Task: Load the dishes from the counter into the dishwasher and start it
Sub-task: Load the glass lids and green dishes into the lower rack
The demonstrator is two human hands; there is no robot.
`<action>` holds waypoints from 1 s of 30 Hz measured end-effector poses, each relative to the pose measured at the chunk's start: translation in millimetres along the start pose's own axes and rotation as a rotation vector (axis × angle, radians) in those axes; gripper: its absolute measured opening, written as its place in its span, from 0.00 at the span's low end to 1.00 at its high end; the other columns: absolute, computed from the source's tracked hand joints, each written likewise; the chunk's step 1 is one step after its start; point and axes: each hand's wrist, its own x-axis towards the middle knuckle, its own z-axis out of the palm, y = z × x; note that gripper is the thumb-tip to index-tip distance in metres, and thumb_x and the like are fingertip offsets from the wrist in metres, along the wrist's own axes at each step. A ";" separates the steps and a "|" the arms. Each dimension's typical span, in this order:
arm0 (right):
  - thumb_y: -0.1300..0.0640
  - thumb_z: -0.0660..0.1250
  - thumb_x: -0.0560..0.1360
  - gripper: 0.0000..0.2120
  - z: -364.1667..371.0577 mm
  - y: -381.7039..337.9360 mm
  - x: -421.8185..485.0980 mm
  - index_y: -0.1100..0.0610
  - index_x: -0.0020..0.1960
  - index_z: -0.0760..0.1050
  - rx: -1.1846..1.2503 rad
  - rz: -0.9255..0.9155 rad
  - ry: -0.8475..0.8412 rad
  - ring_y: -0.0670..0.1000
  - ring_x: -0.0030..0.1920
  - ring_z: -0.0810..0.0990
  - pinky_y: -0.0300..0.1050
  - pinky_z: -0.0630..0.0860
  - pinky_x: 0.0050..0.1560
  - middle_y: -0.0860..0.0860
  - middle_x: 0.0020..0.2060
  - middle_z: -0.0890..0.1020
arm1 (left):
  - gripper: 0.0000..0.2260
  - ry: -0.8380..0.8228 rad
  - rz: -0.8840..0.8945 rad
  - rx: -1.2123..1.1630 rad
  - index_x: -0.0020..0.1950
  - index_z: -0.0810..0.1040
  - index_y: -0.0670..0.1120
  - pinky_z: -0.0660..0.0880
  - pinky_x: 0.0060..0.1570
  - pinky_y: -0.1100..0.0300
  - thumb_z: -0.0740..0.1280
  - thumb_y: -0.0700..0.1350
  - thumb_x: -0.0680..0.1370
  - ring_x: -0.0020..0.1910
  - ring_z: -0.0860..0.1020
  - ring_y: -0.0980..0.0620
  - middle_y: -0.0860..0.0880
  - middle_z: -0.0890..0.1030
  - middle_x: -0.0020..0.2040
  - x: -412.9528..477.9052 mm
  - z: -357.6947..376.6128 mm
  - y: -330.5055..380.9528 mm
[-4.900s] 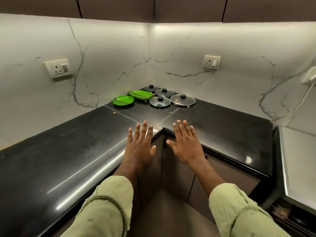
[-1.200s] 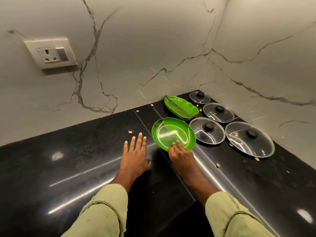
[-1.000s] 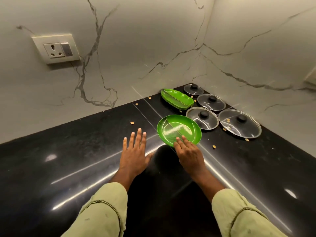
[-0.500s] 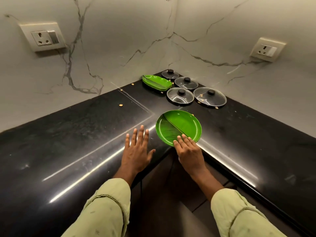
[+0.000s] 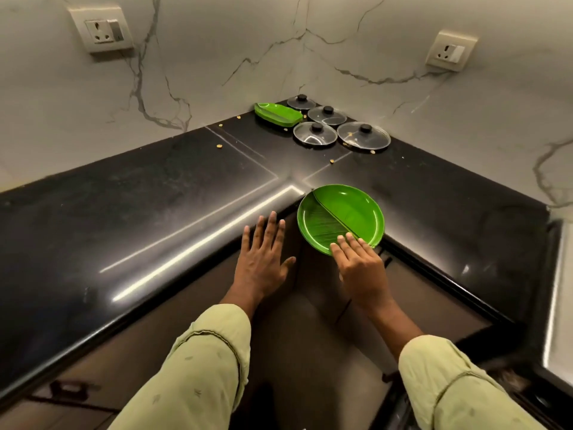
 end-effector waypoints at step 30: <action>0.60 0.56 0.71 0.19 -218.6 -131.2 -357.8 0.63 0.50 0.84 -0.060 0.330 -0.274 0.62 0.52 0.84 0.60 0.80 0.50 0.62 0.51 0.84 | 0.35 -0.367 0.340 0.040 0.81 0.39 0.46 0.38 0.77 0.43 0.53 0.59 0.83 0.79 0.37 0.43 0.45 0.37 0.80 -325.0 -24.3 141.8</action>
